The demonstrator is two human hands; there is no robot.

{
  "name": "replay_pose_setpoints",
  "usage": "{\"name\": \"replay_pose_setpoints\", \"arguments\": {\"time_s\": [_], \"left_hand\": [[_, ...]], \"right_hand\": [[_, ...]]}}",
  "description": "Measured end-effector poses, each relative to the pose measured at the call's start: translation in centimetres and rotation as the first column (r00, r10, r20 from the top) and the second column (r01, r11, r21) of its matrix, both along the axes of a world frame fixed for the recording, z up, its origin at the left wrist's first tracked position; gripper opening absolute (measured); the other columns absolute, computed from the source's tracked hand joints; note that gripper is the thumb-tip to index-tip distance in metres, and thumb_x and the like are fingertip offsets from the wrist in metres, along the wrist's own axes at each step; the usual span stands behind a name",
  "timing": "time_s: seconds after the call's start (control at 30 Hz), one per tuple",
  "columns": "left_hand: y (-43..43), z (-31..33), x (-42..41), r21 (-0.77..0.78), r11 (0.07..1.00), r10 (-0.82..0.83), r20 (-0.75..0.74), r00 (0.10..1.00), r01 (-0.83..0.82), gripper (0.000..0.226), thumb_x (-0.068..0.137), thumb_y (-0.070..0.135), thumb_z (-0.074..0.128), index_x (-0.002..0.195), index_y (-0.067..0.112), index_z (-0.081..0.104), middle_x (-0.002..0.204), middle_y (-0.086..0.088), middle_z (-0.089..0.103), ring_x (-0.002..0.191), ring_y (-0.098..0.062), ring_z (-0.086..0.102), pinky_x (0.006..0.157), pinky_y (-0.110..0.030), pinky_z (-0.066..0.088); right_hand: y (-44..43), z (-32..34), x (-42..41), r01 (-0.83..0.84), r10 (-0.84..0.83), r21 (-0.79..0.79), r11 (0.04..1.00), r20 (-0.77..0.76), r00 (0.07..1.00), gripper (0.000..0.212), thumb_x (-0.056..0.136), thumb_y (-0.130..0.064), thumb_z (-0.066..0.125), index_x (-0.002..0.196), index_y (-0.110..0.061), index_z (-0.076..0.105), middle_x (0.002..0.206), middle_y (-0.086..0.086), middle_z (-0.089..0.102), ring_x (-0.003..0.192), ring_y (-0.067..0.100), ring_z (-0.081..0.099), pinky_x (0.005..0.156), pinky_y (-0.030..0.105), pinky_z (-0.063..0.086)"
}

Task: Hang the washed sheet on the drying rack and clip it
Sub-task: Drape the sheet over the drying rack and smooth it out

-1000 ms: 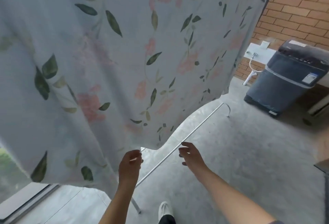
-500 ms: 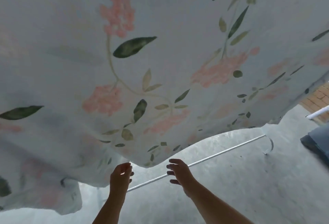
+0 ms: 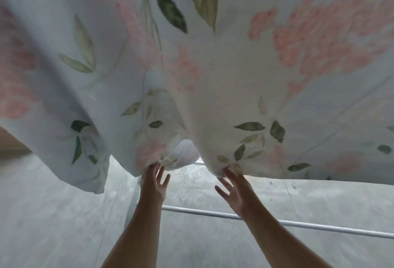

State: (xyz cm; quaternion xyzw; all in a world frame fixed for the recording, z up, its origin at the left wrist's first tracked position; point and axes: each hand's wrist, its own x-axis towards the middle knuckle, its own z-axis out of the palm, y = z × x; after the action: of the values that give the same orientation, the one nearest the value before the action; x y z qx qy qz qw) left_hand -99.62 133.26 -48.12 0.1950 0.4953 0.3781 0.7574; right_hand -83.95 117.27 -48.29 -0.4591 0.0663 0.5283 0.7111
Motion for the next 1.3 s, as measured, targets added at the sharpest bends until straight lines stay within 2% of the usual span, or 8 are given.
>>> {"name": "replay_pose_setpoints", "arguments": {"time_s": [0.13, 0.27, 0.63, 0.8, 0.93, 1.0, 1.13, 1.3], "left_hand": [[0.5, -1.8, -0.7, 0.139, 0.99, -0.038, 0.225, 0.973, 0.007, 0.018, 0.088, 0.011, 0.057, 0.105, 0.019, 0.056, 0.11, 0.001, 0.062, 0.121, -0.019, 0.053, 0.091, -0.043, 0.046], [0.8, -0.8, -0.8, 0.177, 0.984, -0.021, 0.295, 0.955, -0.034, 0.057, 0.076, 0.029, 0.072, 0.129, 0.022, 0.051, 0.109, 0.004, 0.067, 0.112, -0.014, 0.058, 0.093, -0.04, 0.046], [0.7, -2.4, -1.4, 0.13, 0.948, 0.299, -0.049, 0.953, -0.291, 0.034, 0.09, 0.029, 0.064, 0.116, 0.013, 0.05, 0.102, 0.001, 0.061, 0.103, -0.015, 0.057, 0.093, -0.035, 0.046], [-2.2, -3.4, 0.6, 0.137, 0.979, -0.149, -0.004, 0.989, 0.148, 0.016, 0.09, 0.034, 0.059, 0.099, 0.021, 0.059, 0.104, 0.001, 0.065, 0.106, -0.017, 0.06, 0.094, -0.039, 0.043], [-6.9, -2.8, 6.5, 0.192, 0.786, -0.6, 0.01, 0.8, 0.587, 0.065, 0.048, 0.044, 0.09, 0.103, 0.021, 0.064, 0.114, -0.001, 0.068, 0.109, -0.019, 0.063, 0.088, -0.04, 0.049], [-9.1, -2.0, 9.6, 0.232, 0.734, -0.663, 0.036, 0.748, 0.639, 0.068, 0.052, 0.039, 0.089, 0.111, 0.022, 0.061, 0.118, 0.001, 0.067, 0.113, -0.018, 0.06, 0.094, -0.044, 0.048], [-12.4, -1.4, 14.1, 0.256, 0.775, -0.607, 0.044, 0.794, 0.578, 0.038, 0.08, 0.02, 0.07, 0.117, 0.017, 0.059, 0.115, 0.0, 0.069, 0.109, -0.018, 0.063, 0.096, -0.043, 0.046], [-11.7, -2.3, 14.4, 0.253, 0.927, -0.242, -0.155, 0.958, 0.276, 0.01, 0.089, 0.01, 0.063, 0.094, 0.018, 0.061, 0.107, -0.005, 0.064, 0.101, -0.02, 0.061, 0.098, -0.043, 0.046]], "right_hand": [[-0.3, -1.7, 2.0, 0.134, -0.143, 0.176, 0.975, 0.038, 0.989, 0.034, 0.083, -0.006, 0.061, 0.112, -0.024, 0.059, 0.108, -0.004, 0.07, 0.108, 0.02, 0.062, 0.087, 0.044, 0.049], [-1.2, -1.4, 3.7, 0.217, -0.239, 0.173, 0.961, 0.118, 0.964, 0.033, 0.083, -0.006, 0.061, 0.112, -0.022, 0.058, 0.11, -0.001, 0.067, 0.106, 0.019, 0.063, 0.089, 0.043, 0.049], [-2.1, -3.5, 4.9, 0.235, -0.232, 0.019, 0.972, 0.24, 0.943, 0.024, 0.089, -0.006, 0.06, 0.106, -0.023, 0.058, 0.11, -0.002, 0.065, 0.104, 0.019, 0.061, 0.095, 0.045, 0.043], [-4.5, -4.0, 6.2, 0.114, -0.119, 0.098, 0.989, 0.054, 0.991, 0.053, 0.075, -0.009, 0.072, 0.122, -0.024, 0.053, 0.122, 0.001, 0.061, 0.114, 0.023, 0.055, 0.088, 0.042, 0.045], [-9.4, -4.8, 9.7, 0.17, -0.174, 0.172, 0.97, 0.004, 0.985, 0.053, 0.082, -0.024, 0.065, 0.132, -0.024, 0.05, 0.132, 0.003, 0.058, 0.124, 0.023, 0.05, 0.104, 0.048, 0.037], [-11.6, -4.6, 11.7, 0.218, -0.219, 0.191, 0.957, -0.016, 0.975, 0.057, 0.079, -0.034, 0.066, 0.133, -0.023, 0.051, 0.131, 0.001, 0.058, 0.127, 0.022, 0.049, 0.108, 0.049, 0.033], [-14.6, -3.8, 15.3, 0.394, -0.391, 0.132, 0.91, -0.049, 0.919, 0.033, 0.082, -0.031, 0.064, 0.113, -0.021, 0.06, 0.111, -0.001, 0.062, 0.111, 0.017, 0.057, 0.095, 0.04, 0.044], [-16.8, -3.4, 18.8, 0.538, -0.533, 0.0, 0.843, 0.139, 0.835, 0.01, 0.092, -0.011, 0.059, 0.099, -0.018, 0.06, 0.102, -0.001, 0.064, 0.096, 0.016, 0.059, 0.086, 0.037, 0.044]]}}
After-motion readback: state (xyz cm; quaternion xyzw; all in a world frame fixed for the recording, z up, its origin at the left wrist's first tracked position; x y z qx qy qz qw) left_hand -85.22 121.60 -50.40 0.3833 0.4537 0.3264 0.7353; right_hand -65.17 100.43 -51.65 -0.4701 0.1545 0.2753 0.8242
